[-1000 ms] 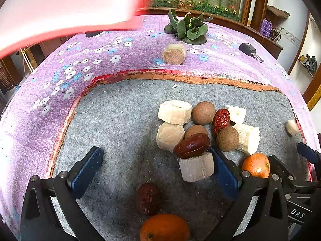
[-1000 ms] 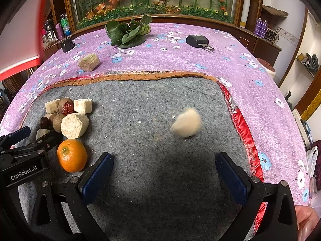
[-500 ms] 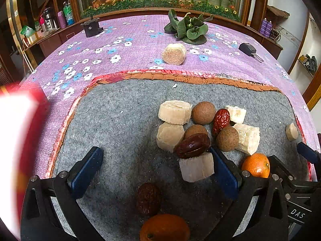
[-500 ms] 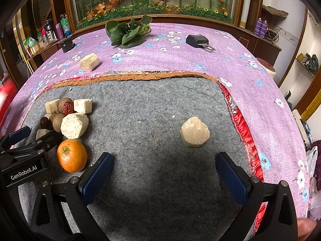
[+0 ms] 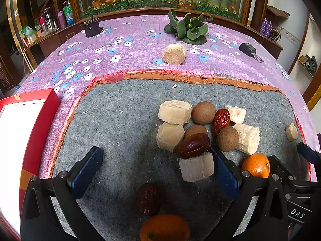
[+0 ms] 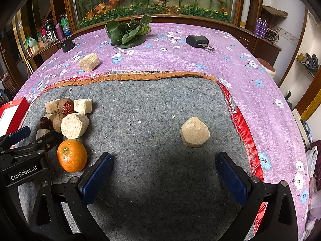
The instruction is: Organize fruits
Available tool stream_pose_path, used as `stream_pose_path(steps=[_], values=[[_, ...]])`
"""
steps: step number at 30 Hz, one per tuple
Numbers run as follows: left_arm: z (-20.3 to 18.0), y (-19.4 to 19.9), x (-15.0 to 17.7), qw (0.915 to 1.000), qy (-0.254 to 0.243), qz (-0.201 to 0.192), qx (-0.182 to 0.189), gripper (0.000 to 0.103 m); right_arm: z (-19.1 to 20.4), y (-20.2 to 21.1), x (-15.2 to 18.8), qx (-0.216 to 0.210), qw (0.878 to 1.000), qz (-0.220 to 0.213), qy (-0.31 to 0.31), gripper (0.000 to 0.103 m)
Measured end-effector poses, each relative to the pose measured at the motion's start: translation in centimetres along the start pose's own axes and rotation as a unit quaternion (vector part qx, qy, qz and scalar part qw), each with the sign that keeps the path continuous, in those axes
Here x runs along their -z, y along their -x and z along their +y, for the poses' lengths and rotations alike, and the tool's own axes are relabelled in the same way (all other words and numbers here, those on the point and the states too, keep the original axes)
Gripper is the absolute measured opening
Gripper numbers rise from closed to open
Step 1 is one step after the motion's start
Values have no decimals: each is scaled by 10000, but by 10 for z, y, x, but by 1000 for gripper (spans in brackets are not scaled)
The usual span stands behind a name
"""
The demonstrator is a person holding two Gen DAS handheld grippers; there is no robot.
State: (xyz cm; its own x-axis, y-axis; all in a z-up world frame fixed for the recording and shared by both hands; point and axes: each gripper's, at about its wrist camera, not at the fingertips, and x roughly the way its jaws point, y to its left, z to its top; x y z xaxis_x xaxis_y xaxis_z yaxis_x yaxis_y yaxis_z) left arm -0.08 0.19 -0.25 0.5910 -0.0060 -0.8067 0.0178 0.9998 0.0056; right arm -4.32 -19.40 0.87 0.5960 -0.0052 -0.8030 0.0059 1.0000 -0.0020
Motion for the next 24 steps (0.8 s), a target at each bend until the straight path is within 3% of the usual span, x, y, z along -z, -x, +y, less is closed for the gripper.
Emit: stream_pose_path(steps=[11, 16, 19, 24], values=[[1, -1, 1, 10000, 16, 3, 3, 103, -6, 2, 3, -226, 9994, 73, 262, 103], [12, 7, 5, 9989, -302, 193, 305, 103, -7, 6, 4, -337, 9987, 139, 368, 103], [27, 32, 16, 9992, -196, -66, 339, 103, -9, 17, 10, -606, 9978, 11, 277, 103], [53, 92, 45, 9954, -594, -741, 158, 103, -5, 48, 17, -1189, 9911, -521, 288, 103]])
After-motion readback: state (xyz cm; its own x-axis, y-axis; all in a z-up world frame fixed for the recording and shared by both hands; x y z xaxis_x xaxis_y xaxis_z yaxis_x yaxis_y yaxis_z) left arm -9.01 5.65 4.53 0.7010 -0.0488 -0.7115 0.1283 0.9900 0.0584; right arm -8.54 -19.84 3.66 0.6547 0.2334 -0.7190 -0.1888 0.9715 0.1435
